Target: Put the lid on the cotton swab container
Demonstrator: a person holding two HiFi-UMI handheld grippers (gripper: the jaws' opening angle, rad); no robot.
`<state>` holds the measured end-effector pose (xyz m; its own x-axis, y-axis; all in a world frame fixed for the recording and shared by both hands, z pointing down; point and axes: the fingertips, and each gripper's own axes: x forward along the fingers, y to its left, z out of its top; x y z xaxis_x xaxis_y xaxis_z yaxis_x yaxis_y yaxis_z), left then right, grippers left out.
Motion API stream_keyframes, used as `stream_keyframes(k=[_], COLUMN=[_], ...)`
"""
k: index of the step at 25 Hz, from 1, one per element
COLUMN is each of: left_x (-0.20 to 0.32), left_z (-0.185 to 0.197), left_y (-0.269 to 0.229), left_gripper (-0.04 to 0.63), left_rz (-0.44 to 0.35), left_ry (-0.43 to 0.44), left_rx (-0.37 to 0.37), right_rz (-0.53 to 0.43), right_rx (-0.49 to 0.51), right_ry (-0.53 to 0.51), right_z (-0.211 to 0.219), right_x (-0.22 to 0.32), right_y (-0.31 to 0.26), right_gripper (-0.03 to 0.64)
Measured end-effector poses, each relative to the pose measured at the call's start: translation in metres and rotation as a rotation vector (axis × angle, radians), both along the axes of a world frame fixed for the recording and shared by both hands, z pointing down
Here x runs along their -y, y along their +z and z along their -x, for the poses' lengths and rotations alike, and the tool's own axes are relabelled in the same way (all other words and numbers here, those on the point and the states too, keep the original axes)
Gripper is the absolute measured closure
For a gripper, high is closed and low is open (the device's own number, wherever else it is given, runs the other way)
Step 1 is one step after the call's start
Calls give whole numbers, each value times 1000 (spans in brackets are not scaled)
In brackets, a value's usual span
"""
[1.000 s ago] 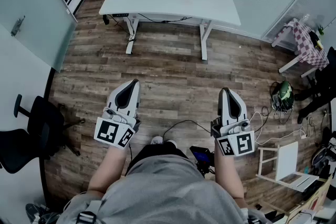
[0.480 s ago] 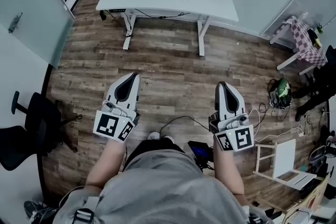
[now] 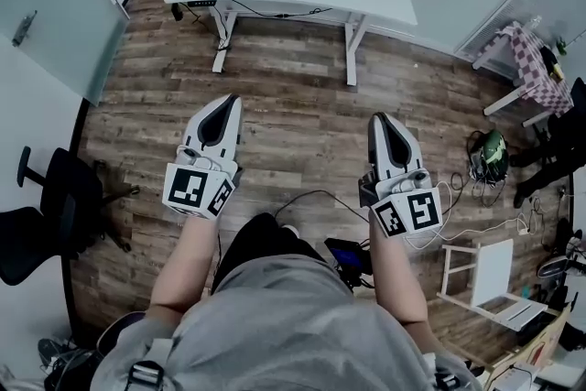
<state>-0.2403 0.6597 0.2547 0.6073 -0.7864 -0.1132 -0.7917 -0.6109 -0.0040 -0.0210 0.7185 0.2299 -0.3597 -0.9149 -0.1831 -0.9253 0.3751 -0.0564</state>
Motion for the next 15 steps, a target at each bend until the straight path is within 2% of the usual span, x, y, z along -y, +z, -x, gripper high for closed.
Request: stream_keyframes(k=[7, 15], left_x=[29, 112], left_z=[1, 2], left_y=[7, 15], left_gripper=[595, 595], left_rz=[19, 23], left_ry=[-16, 5], left_rx=[-26, -37], right_rz=[1, -2], right_rx=[-13, 2], right_ry=[-13, 18], right_z=[0, 1], right_x=[25, 99], right_y=[2, 7], right_gripper=[591, 592])
